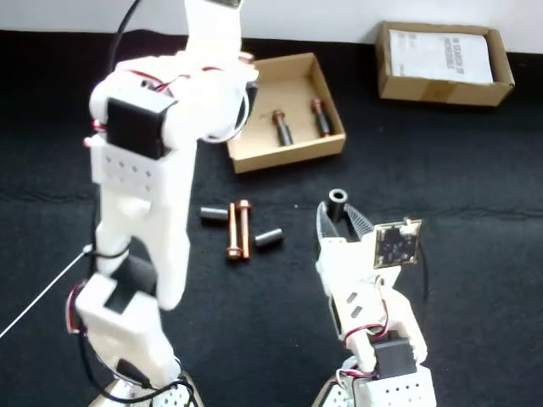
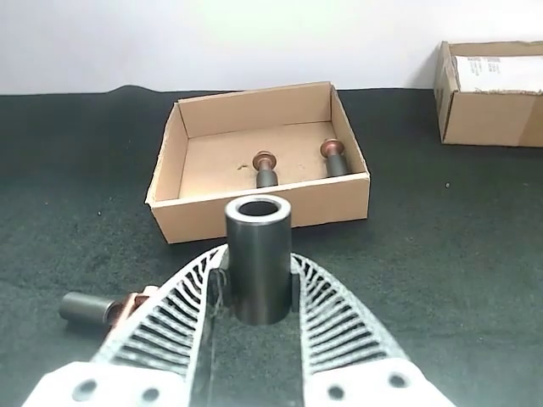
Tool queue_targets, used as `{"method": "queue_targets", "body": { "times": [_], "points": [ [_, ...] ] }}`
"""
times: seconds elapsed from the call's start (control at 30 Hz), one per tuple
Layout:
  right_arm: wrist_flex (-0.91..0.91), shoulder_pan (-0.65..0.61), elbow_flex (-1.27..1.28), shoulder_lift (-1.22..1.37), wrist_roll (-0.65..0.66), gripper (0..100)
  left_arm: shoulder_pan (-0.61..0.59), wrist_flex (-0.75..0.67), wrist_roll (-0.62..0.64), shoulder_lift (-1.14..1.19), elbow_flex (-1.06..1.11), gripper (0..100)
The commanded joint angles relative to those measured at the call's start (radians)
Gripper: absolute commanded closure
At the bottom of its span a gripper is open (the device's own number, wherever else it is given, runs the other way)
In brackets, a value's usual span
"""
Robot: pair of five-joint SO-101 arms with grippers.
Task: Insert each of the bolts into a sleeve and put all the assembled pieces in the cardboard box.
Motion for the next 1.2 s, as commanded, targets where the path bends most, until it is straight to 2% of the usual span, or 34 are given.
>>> {"method": "queue_targets", "body": {
  "times": [0.0,0.23,0.57,0.8,1.17],
  "points": [
    [-0.024,-0.019,0.056,-0.013,-0.021,99.1,0.027,-0.003,0.046,-0.136,0.108,99],
    [-0.024,-0.079,0.056,-0.016,-0.020,99.1,0.088,-0.034,0.190,-0.173,0.222,99],
    [-0.024,-0.079,0.056,-0.018,-0.021,99.1,0.108,-0.261,0.407,-0.185,0.384,99],
    [-0.024,-0.079,0.056,-0.018,-0.021,99.1,0.220,-0.152,0.416,-0.225,0.392,99],
    [-0.024,-0.079,0.056,-0.013,-0.021,99.1,0.239,-0.132,0.416,-0.404,0.392,99]
  ]
}}
